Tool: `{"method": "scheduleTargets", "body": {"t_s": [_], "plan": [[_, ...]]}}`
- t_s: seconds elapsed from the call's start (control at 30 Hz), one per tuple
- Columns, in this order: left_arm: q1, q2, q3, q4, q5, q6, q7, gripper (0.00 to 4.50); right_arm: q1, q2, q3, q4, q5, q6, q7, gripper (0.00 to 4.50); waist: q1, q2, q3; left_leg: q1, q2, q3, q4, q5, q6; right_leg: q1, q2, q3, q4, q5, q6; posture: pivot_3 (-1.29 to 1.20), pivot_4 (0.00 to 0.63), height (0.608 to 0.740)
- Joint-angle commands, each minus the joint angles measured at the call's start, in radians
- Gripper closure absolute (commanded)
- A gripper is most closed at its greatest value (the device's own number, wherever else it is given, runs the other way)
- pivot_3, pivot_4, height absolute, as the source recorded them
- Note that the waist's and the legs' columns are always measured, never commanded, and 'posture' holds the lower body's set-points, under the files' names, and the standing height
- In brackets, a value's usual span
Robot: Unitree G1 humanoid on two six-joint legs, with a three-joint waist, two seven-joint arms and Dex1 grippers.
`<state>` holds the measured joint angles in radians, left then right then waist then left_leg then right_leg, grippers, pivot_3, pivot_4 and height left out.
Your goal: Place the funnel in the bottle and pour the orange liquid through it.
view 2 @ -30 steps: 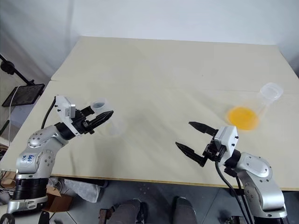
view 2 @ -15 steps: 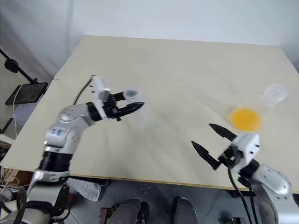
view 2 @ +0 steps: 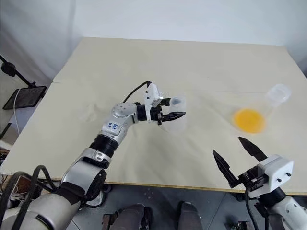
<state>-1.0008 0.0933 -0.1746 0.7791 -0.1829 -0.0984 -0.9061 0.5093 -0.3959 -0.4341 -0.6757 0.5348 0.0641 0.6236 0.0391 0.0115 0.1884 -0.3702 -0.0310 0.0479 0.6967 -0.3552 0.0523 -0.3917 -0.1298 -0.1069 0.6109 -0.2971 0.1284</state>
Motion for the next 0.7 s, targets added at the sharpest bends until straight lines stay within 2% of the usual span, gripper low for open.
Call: {"method": "scheduleTargets", "body": {"t_s": [0.03, 0.07, 0.13, 0.3, 0.4, 0.7], "plan": [[-0.037, -0.018, 0.009, 0.050, 0.033, -0.064, 0.004, 2.14, 0.007, 0.009, 0.008, -0.044, -0.005, -0.030, -0.010, 0.00, 0.006, 0.000, 0.000, 0.000, 0.000, 0.000, 0.000, 0.000, 0.000, 0.000, 0.000, 0.000, 0.000, 0.000, 0.000, 0.00, 0.150, 0.740], [-0.040, -0.020, 0.012, 0.058, 0.034, -0.070, -0.001, 2.14, 0.007, 0.010, 0.011, -0.045, -0.007, -0.031, -0.010, 0.00, 0.007, 0.000, 0.000, 0.000, 0.000, 0.000, 0.000, 0.000, 0.000, 0.000, 0.000, 0.000, 0.000, 0.000, 0.000, 0.00, 0.150, 0.740], [-0.038, -0.028, 0.024, 0.059, 0.022, -0.058, -0.014, 1.42, -0.001, 0.010, 0.024, -0.041, -0.012, -0.033, -0.010, 0.00, 0.009, 0.000, 0.000, 0.000, 0.000, 0.000, 0.000, 0.000, 0.000, 0.000, 0.000, 0.000, 0.000, 0.000, 0.000, 0.00, 0.150, 0.740], [0.006, -0.007, 0.047, -0.022, -0.015, 0.003, -0.081, 0.02, -0.063, -0.013, 0.047, -0.007, -0.012, -0.025, -0.009, 0.00, 0.008, 0.000, 0.000, 0.000, 0.000, 0.000, 0.000, 0.000, 0.000, 0.000, 0.000, 0.000, 0.000, 0.000, 0.000, 0.00, 0.150, 0.740], [0.058, 0.038, 0.073, -0.093, -0.050, 0.051, -0.135, 0.02, -0.112, -0.033, 0.058, 0.023, -0.006, -0.017, 0.005, 0.00, 0.001, 0.000, 0.000, 0.000, 0.000, 0.000, 0.000, 0.000, 0.000, 0.000, 0.000, 0.000, 0.000, 0.000, 0.000, 0.00, 0.150, 0.740], [0.247, 0.197, 0.201, -0.326, -0.121, 0.146, -0.103, 0.02, -0.265, -0.095, 0.119, 0.114, 0.023, 0.011, 0.068, 0.00, -0.015, 0.000, 0.000, 0.000, 0.000, -0.003, 0.001, 0.000, 0.000, 0.000, -0.001, -0.001, 0.003, 0.000, 0.000, 0.00, 0.150, 0.740]]}}
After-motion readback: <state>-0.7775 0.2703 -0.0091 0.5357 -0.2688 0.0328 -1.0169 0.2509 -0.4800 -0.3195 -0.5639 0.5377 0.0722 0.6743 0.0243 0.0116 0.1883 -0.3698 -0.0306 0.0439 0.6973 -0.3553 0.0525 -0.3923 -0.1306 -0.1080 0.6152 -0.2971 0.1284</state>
